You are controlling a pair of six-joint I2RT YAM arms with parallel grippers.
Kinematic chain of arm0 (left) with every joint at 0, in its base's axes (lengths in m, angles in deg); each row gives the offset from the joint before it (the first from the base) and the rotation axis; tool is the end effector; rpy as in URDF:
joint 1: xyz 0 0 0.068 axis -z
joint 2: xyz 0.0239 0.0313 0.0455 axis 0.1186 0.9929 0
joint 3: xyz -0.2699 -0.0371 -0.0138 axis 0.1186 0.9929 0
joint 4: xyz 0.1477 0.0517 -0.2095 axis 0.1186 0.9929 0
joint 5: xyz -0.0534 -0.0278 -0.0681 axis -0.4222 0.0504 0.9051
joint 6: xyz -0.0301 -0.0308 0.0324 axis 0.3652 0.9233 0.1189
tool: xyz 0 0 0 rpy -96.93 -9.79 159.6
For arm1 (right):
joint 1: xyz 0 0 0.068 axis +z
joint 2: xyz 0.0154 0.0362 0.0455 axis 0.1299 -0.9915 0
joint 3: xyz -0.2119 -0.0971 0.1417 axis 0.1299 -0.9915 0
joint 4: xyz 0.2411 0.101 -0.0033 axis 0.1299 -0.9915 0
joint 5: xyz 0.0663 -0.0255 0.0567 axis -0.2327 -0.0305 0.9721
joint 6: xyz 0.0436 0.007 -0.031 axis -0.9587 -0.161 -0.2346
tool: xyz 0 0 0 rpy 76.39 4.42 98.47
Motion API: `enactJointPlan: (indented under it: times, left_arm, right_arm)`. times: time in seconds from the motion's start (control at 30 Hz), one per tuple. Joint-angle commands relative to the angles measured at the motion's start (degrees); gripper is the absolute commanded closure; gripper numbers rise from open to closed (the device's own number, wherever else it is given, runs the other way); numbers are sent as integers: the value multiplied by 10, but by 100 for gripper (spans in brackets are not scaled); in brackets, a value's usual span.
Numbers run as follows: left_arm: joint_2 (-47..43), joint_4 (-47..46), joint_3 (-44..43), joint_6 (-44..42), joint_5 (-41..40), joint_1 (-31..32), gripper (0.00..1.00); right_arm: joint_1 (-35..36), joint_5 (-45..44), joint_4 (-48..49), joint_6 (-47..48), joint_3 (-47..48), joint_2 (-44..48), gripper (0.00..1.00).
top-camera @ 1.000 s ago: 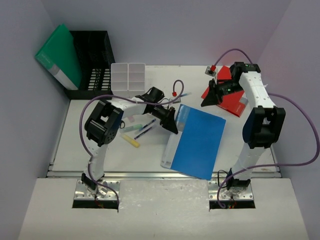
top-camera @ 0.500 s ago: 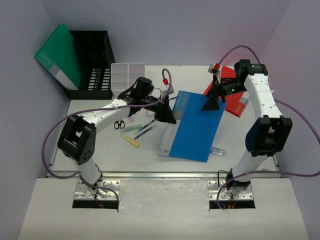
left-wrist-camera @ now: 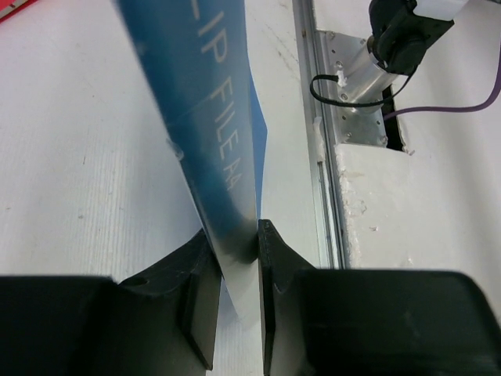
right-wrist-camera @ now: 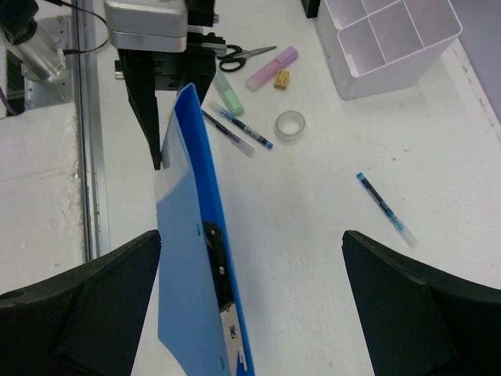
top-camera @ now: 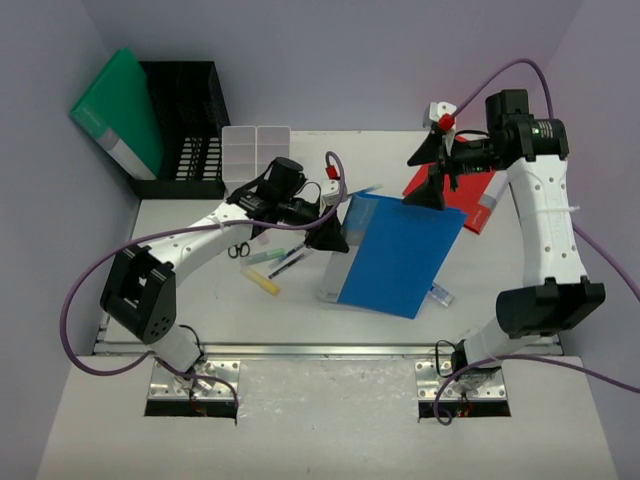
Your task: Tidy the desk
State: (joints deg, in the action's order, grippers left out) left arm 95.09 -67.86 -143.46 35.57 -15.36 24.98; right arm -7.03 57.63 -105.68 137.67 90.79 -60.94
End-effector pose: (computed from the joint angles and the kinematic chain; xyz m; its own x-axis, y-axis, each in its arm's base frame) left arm 0.2832 -0.2112 0.2854 -0.2055 0.3412 -0.9172 0.9735 -0.0252 -0.2275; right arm 0.2986 0.0331 0.4182 -0.2298 -0.3986 -0.8879 -0.9460 0.3059 0.1075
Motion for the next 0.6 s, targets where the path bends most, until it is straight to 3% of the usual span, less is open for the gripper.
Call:
enactJointPlan:
  times: [0.0, 0.1, 0.4, 0.57]
  left_arm:
    - [-53, -17, 3, -38, -1, 13, 100]
    - [-65, -20, 3, -37, -8, 14, 100]
    - [-124, -14, 18, -63, -39, 20, 100]
    - [-159, 4, 43, -85, -63, 27, 100]
  right_arm:
    - [34, -45, -37, 53, -37, 64, 2]
    - [45, -61, -59, 69, -55, 71, 3]
    - [106, -98, -61, 54, -133, 92, 25]
    - [121, -99, -70, 39, -103, 75, 61]
